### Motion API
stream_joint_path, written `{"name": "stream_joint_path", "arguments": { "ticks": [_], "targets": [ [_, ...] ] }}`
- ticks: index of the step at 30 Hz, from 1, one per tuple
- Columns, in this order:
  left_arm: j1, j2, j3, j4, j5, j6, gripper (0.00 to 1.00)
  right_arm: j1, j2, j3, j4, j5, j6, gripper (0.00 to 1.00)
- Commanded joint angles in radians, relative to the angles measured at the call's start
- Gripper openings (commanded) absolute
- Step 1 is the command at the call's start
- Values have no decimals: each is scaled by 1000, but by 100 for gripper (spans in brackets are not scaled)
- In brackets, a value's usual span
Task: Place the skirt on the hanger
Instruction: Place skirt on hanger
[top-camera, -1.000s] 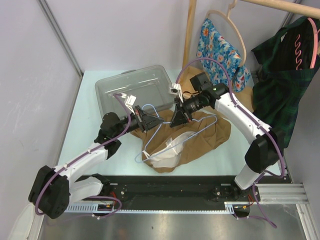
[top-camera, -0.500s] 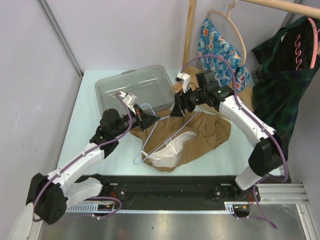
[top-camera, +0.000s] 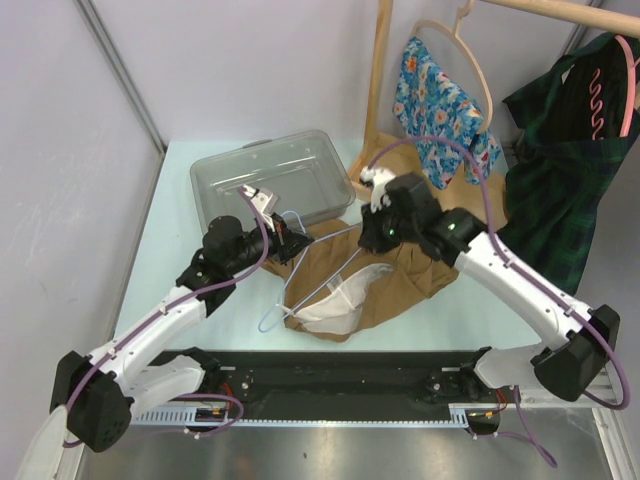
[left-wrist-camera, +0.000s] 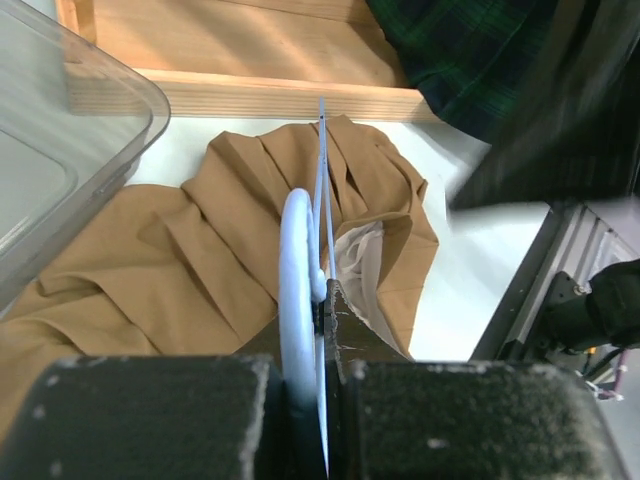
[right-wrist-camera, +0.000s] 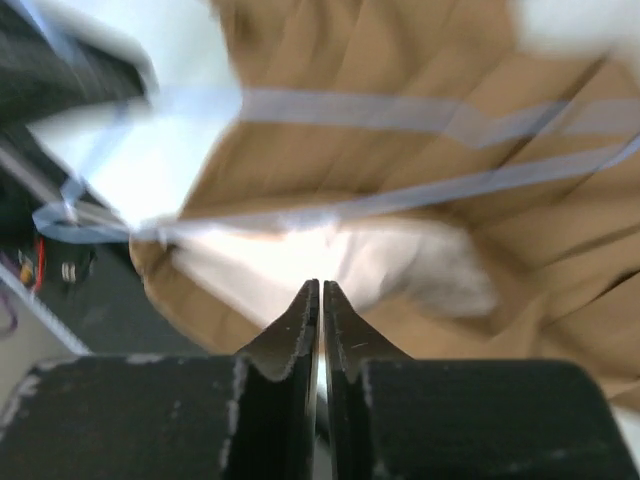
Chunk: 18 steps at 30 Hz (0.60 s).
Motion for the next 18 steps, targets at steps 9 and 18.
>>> {"name": "stream_joint_path", "arguments": {
  "ticks": [9,18],
  "targets": [
    [-6,-58,57,-73,-24,82,0,158,-27,-329,15,199,237,15],
    [-7,-72,40,-69,-7,75,0,122,-45,-452,290,314,262,9]
  ]
}}
